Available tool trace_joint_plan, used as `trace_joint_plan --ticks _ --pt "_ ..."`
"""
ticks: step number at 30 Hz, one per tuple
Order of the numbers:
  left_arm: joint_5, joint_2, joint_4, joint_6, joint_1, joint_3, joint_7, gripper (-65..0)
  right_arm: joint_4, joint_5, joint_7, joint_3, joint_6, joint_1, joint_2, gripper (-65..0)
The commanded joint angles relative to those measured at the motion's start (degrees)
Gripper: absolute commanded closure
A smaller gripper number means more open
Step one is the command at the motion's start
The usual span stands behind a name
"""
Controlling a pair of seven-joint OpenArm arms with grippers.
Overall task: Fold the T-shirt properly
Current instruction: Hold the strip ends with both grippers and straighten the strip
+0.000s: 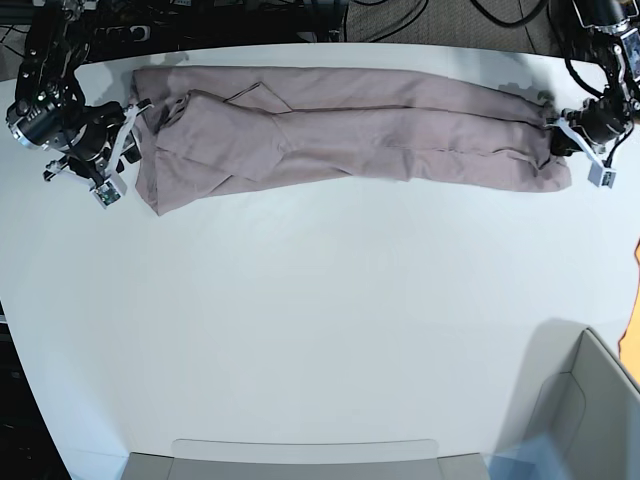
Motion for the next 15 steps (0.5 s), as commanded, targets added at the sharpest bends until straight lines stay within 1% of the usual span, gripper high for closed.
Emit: trace_joint_plan --ticks 1,4,7,11,15 --pt "3.89 -0.17 -1.62 1.01 0.82 0.56 3.28 0.0 0.97 0.43 0.36 0.24 0.29 0.67 0.9 -17.8" --pt "3.71 -1.05 -1.27 1.01 0.82 -0.14 0.91 0.0 0.97 0.43 0.36 0.33 0.29 0.85 0.9 -17.8" --pt "3.8 -1.31 -1.45 1.01 0.82 -0.32 0.38 0.0 0.97 0.43 0.36 0.33 0.29 0.93 0.9 -17.8" --pt "3.89 -1.31 -1.27 1.01 0.73 -5.16 0.29 0.0 0.97 0.43 0.36 0.33 0.29 0.93 0.73 -17.8" --pt "3.89 -1.49 -1.18 1.01 -1.82 -7.35 0.47 0.0 1.06 0.43 0.36 0.41 0.29 0.93 0.73 -17.8"
